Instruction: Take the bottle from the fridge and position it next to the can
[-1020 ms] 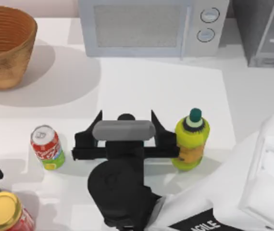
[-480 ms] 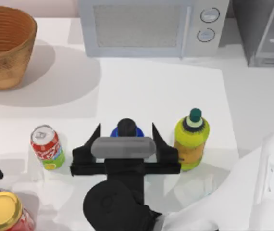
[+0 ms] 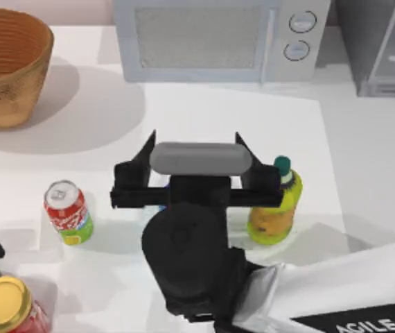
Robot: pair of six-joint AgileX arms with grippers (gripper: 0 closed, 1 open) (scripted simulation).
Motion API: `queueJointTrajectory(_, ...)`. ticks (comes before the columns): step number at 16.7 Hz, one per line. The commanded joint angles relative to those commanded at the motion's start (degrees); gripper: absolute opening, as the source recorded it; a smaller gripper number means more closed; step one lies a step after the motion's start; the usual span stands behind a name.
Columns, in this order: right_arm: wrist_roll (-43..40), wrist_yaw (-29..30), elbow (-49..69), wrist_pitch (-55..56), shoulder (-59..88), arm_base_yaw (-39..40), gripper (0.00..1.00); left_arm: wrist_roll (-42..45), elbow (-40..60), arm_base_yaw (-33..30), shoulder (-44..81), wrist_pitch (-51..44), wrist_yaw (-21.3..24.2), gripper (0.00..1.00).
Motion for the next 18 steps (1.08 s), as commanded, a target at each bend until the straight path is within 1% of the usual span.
queueJointTrajectory(4, -0.52, -10.03, -4.15, -11.03, -20.34, -9.22, 1.0, 0.0, 0.0, 0.0, 0.0, 0.0, 0.0, 1.0)
queueJointTrajectory(8, -2.42, -22.73, -11.72, -22.43, -47.44, -23.54, 1.0, 0.0, 0.0, 0.0, 0.0, 0.0, 0.0, 1.0)
queueJointTrajectory(13, -5.97, -41.67, -27.43, -36.27, -80.46, -42.26, 1.0, 0.0, 0.0, 0.0, 0.0, 0.0, 0.0, 1.0)
queueJointTrajectory(16, -8.3, -52.3, -38.09, -42.91, -95.31, -52.37, 1.0, 0.0, 0.0, 0.0, 0.0, 0.0, 0.0, 1.0)
queueJointTrajectory(18, -9.7, -58.18, -44.4, -46.03, -102.5, -58.07, 1.0, 0.0, 0.0, 0.0, 0.0, 0.0, 0.0, 1.0)
